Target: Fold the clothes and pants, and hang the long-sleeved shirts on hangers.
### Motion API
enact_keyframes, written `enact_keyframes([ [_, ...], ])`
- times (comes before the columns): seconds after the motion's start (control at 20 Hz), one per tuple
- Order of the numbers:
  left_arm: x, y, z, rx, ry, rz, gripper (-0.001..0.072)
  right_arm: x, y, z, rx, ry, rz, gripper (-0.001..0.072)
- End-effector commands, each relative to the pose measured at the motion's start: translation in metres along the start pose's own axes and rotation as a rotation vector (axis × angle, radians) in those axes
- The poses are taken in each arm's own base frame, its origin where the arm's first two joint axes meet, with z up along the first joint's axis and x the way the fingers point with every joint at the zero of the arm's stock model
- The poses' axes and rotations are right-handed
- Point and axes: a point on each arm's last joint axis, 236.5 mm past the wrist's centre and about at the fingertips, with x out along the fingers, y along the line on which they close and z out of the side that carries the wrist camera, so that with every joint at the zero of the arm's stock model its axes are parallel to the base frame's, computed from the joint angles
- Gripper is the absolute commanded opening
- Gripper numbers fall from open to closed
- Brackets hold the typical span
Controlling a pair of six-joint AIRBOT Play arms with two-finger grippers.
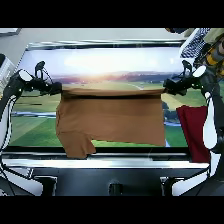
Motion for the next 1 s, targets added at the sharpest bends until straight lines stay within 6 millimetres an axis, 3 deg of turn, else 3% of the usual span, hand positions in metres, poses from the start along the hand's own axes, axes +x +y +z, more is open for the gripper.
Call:
enact_keyframes([
  [0.0,-0.001,0.013,-0.036,0.040,0.155,0.052,0.0015,0.000,-0.004,-0.036,0.019,0.157,-0.013,0.0035],
  [0.25,0.004,0.018,-0.044,0.078,0.191,0.059,0.0016,0.009,-0.012,-0.071,0.063,0.315,-0.031,0.0035],
  [0.55,0.022,0.022,-0.064,0.064,0.273,0.049,0.0019,0.024,-0.008,-0.091,0.027,0.392,-0.084,0.0037],
  [0.6,0.023,0.022,-0.065,0.060,0.278,0.049,0.0068,0.025,-0.008,-0.093,0.015,0.402,-0.105,0.0082],
  [0.65,0.022,0.023,-0.064,0.060,0.275,0.050,0.0195,0.024,-0.011,-0.098,0.017,0.422,-0.128,0.0237],
  [0.7,0.017,0.024,-0.062,0.060,0.270,0.052,0.0382,0.018,-0.018,-0.105,0.014,0.458,-0.159,0.0361],
  [0.75,0.008,0.027,-0.059,0.057,0.262,0.057,0.0468,0.009,-0.025,-0.113,0.002,0.498,-0.192,0.0365],
  [0.8,-0.004,0.029,-0.055,0.042,0.245,0.053,0.0468,-0.001,-0.031,-0.117,-0.016,0.516,-0.219,0.0365],
  [0.95,-0.055,0.031,-0.051,-0.065,0.192,-0.018,0.0467,-0.043,-0.034,-0.102,-0.007,0.395,-0.186,0.0364],
])
